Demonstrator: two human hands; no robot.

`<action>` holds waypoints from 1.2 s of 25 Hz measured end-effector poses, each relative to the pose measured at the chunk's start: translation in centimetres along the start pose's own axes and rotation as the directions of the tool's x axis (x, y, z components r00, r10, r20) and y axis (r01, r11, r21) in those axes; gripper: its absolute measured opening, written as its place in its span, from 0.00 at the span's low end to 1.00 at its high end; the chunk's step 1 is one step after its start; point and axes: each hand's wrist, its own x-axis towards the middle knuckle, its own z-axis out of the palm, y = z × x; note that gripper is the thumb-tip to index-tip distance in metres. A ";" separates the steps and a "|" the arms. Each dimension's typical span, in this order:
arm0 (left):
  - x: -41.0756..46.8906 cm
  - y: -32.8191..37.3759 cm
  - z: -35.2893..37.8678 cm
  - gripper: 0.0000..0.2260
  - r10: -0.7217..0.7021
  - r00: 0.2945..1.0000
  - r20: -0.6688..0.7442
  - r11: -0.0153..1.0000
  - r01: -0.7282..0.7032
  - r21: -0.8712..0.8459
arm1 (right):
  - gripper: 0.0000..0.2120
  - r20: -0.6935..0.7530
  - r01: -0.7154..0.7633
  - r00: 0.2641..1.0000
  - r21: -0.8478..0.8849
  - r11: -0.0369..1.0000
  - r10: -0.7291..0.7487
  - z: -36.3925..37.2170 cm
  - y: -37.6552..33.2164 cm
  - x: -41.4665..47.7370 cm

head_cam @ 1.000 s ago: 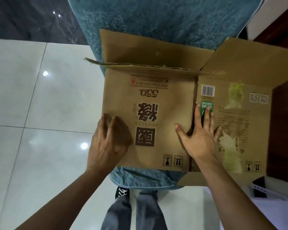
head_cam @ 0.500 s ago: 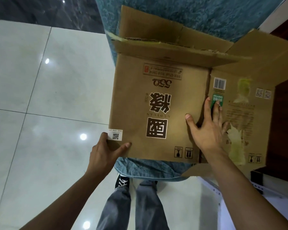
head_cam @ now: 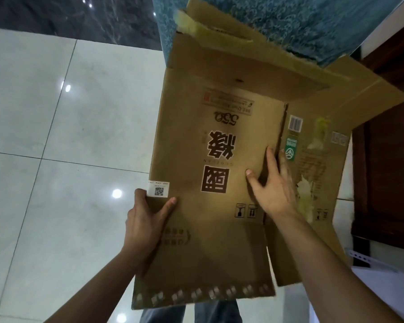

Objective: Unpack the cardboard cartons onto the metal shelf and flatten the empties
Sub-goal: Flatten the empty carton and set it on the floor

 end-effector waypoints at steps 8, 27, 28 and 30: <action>5.9 -9.0 2.2 0.34 -0.132 0.990 0.058 0.958 0.112 0.264 | 0.53 0.337 0.119 0.941 -0.222 0.968 -0.038 10.2 0.3 -1.1; 4.9 -7.8 10.7 0.41 0.212 0.839 0.502 0.485 -0.536 0.691 | 0.49 0.123 0.018 0.992 -0.175 0.984 0.004 8.2 4.9 1.0; 4.8 -7.6 11.1 0.42 0.222 0.826 0.519 0.499 -0.553 0.667 | 0.50 0.102 -0.032 0.993 -0.193 0.981 0.052 7.7 5.8 1.2; 4.7 -7.4 12.4 0.45 0.184 0.816 0.548 0.477 -0.562 0.676 | 0.54 0.181 -0.083 0.975 -0.234 0.969 0.127 7.4 6.9 2.4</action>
